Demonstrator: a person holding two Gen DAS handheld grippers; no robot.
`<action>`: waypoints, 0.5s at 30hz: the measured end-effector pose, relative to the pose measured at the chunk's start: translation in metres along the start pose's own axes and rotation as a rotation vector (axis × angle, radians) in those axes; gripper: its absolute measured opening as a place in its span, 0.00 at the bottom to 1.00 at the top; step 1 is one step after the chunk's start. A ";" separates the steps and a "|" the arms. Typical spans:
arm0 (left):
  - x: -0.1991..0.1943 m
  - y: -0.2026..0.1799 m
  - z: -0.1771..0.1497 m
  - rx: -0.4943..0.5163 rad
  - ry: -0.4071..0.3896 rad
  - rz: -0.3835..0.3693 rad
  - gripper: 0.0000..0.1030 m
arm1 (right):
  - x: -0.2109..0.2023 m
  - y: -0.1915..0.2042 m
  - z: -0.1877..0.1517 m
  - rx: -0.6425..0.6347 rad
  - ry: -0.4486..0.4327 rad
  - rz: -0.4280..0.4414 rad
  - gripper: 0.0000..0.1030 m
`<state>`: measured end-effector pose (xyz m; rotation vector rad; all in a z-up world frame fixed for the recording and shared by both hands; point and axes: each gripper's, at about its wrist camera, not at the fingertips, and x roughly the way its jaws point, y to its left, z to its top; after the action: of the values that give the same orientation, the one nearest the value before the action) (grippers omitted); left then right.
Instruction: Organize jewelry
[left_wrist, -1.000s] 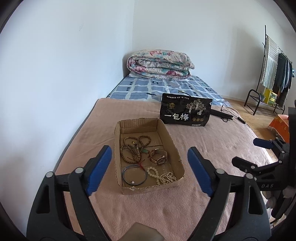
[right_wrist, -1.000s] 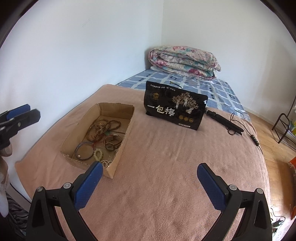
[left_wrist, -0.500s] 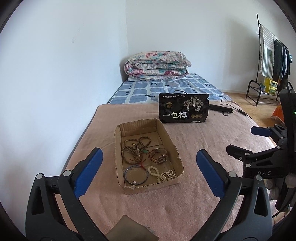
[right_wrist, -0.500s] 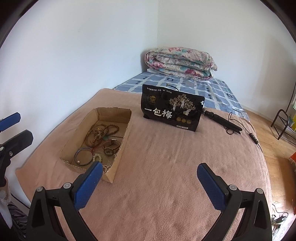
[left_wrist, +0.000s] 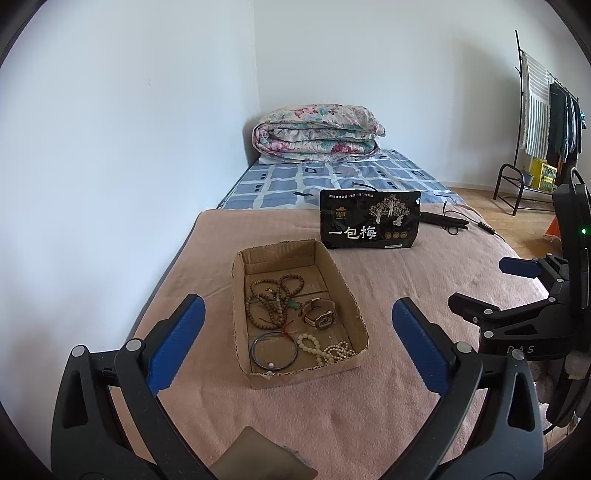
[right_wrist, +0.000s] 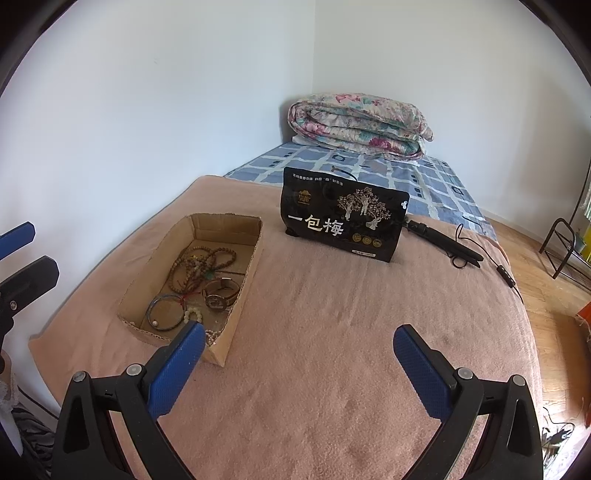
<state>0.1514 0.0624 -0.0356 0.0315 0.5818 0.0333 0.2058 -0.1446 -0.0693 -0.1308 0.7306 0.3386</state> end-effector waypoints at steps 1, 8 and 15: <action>0.000 0.000 0.000 0.000 -0.001 0.000 1.00 | 0.000 0.000 0.000 0.000 0.000 0.001 1.00; -0.001 -0.001 0.001 0.003 0.001 -0.002 1.00 | 0.001 0.000 0.000 0.000 0.002 0.000 1.00; -0.001 -0.001 0.002 0.003 0.000 -0.004 1.00 | 0.002 0.000 -0.001 -0.001 0.000 0.000 1.00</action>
<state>0.1513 0.0614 -0.0336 0.0335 0.5821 0.0290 0.2060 -0.1445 -0.0712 -0.1319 0.7304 0.3389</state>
